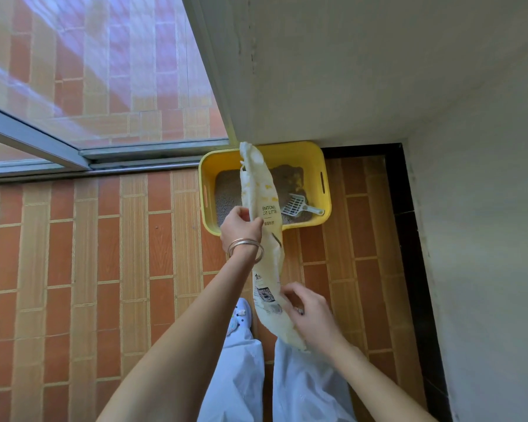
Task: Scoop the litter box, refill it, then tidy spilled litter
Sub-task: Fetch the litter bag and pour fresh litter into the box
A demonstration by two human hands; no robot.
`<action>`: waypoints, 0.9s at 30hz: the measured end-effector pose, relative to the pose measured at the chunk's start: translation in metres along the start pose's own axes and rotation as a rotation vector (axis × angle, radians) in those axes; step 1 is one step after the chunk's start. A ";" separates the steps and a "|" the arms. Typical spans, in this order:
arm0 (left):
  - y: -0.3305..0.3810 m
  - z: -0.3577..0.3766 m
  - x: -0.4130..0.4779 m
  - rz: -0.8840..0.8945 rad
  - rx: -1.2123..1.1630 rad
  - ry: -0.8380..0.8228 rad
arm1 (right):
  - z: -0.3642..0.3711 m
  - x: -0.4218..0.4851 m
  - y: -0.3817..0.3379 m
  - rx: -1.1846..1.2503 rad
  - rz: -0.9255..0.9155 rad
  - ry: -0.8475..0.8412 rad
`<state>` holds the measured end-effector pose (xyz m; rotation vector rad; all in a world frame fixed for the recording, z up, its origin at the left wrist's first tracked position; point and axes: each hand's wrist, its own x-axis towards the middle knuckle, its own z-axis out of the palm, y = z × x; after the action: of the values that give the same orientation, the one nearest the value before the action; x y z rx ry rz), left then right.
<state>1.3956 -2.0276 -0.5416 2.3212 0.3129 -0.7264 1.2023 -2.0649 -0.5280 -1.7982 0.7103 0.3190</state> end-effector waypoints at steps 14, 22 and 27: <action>-0.097 0.005 -0.101 0.300 0.060 -0.014 | -0.069 0.055 -0.082 0.643 0.297 0.231; -0.107 0.007 -0.129 0.356 0.165 -0.214 | -0.089 0.034 -0.072 0.414 0.423 0.311; -0.083 -0.018 -0.122 0.349 0.171 -0.551 | -0.099 0.010 -0.071 0.449 0.439 0.317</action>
<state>1.2698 -1.9570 -0.5043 2.1354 -0.4038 -1.1959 1.2403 -2.1455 -0.4447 -1.2653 1.2969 0.1433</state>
